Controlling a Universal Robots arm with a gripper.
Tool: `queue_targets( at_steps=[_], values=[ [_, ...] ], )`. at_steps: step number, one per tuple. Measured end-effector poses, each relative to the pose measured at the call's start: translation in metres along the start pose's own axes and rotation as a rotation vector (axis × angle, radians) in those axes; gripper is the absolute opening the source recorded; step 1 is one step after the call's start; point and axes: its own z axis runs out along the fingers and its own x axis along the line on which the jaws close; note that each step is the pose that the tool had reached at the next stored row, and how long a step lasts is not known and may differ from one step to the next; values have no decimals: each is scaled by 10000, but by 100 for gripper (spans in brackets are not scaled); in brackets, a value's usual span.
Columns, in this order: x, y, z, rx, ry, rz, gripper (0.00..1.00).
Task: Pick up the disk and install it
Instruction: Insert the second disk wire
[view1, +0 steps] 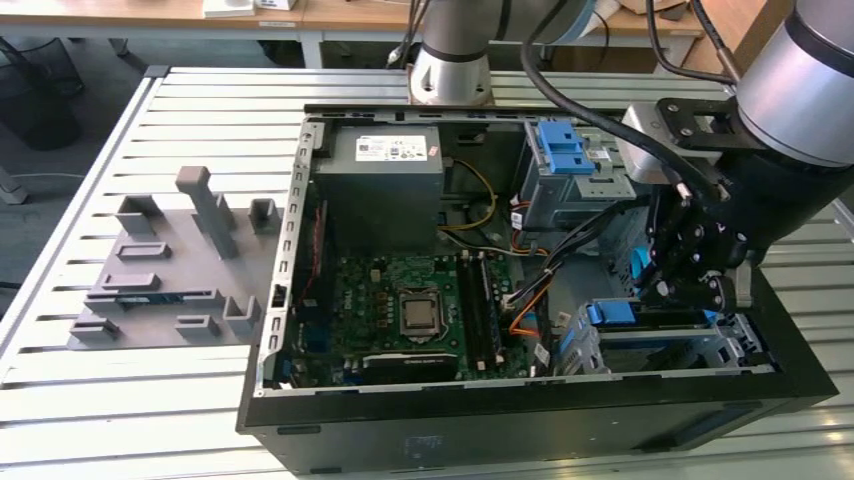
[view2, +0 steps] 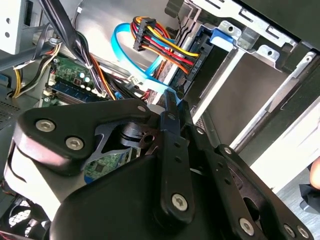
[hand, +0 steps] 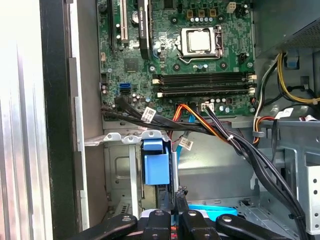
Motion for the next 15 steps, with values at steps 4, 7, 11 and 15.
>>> queue_targets(
  at_steps=[4, 7, 11, 15],
  values=[
    [8, -7, 14, 0, 2, 0, 16],
    [8, -7, 14, 0, 3, 0, 16],
    [8, -10, 21, 0, 0, 0, 16],
    [8, -34, 35, 0, 1, 0, 16]
  ],
)
